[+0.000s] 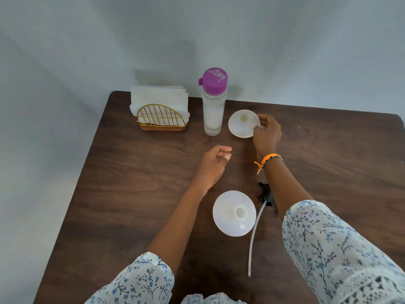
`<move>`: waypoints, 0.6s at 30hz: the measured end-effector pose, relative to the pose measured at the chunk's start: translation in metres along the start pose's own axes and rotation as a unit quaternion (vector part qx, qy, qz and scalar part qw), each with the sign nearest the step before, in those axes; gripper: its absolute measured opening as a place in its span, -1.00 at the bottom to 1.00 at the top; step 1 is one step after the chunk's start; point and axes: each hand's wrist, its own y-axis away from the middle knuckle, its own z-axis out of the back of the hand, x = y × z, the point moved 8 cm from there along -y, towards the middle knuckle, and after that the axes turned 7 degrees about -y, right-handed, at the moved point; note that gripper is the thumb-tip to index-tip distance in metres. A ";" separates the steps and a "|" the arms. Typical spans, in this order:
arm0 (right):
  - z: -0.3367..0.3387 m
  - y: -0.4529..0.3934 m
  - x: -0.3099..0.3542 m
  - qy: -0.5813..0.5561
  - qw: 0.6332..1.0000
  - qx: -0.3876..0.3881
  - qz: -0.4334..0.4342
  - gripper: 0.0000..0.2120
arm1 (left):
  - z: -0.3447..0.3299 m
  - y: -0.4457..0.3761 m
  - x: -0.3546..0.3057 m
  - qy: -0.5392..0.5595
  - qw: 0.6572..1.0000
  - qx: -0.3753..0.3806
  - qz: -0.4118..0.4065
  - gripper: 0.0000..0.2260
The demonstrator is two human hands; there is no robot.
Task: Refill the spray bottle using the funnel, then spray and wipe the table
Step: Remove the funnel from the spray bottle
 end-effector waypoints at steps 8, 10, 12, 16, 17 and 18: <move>0.007 0.002 -0.011 -0.026 0.999 0.030 -0.007 -0.62 | -0.007 0.003 0.000 0.001 1.000 0.011 0.008 -0.80; 0.022 0.009 -0.010 -0.030 0.999 0.012 -0.005 -0.62 | -0.008 0.007 0.000 0.002 1.000 0.012 0.008 -0.81; 0.041 0.023 -0.009 -0.015 1.000 -0.006 0.004 -0.65 | -0.005 0.014 0.003 0.005 1.000 0.003 0.006 -0.81; 0.081 0.064 -0.022 0.003 0.999 -0.024 -0.023 -0.82 | 0.002 0.039 0.010 0.041 0.999 -0.016 -0.022 -0.77; 0.090 0.075 -0.029 0.000 0.999 -0.022 -0.041 -0.86 | 0.002 0.046 0.012 0.046 0.998 -0.017 -0.030 -0.75; 0.097 0.088 -0.035 -0.002 0.998 -0.019 -0.055 -0.88 | 0.001 0.053 0.012 0.049 0.998 -0.017 -0.041 -0.73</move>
